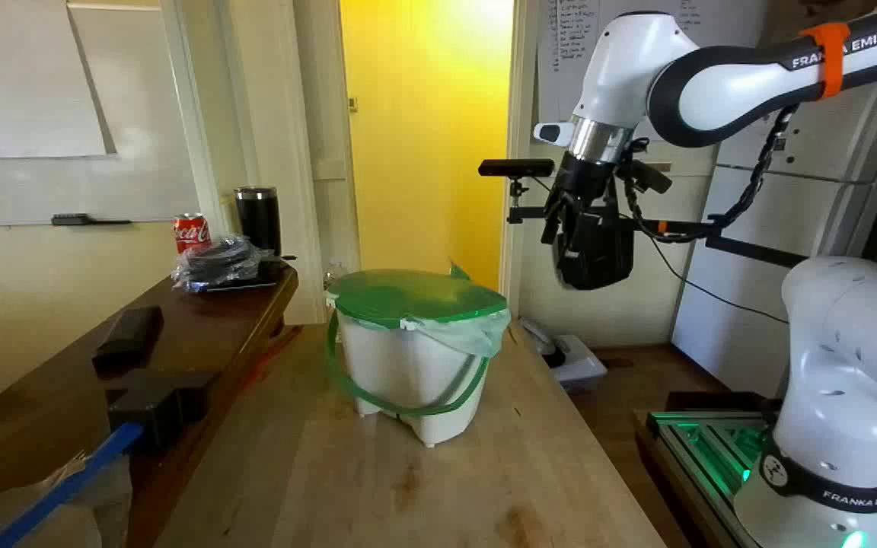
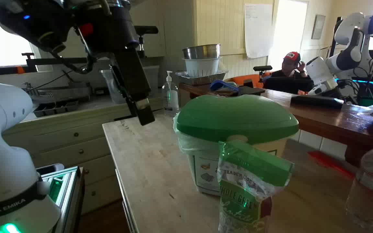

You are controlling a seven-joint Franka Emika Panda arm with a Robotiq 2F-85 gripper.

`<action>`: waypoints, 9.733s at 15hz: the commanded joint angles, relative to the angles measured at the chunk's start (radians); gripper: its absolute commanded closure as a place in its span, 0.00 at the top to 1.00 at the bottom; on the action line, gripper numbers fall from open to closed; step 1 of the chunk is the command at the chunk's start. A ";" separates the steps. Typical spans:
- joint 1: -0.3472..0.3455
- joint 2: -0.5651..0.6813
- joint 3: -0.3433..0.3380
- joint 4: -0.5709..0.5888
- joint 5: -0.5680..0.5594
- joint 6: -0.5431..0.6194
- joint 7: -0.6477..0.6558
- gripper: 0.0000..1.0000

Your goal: Open the bin, throw the green pack inside, then close the bin

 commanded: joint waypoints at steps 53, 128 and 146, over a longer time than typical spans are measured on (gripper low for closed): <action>-0.061 0.600 -0.188 0.214 1.388 -0.083 -0.147 1.00; -0.059 0.421 0.039 0.305 1.385 -0.003 -0.224 1.00; 0.005 0.449 0.073 0.368 1.387 0.038 -0.292 1.00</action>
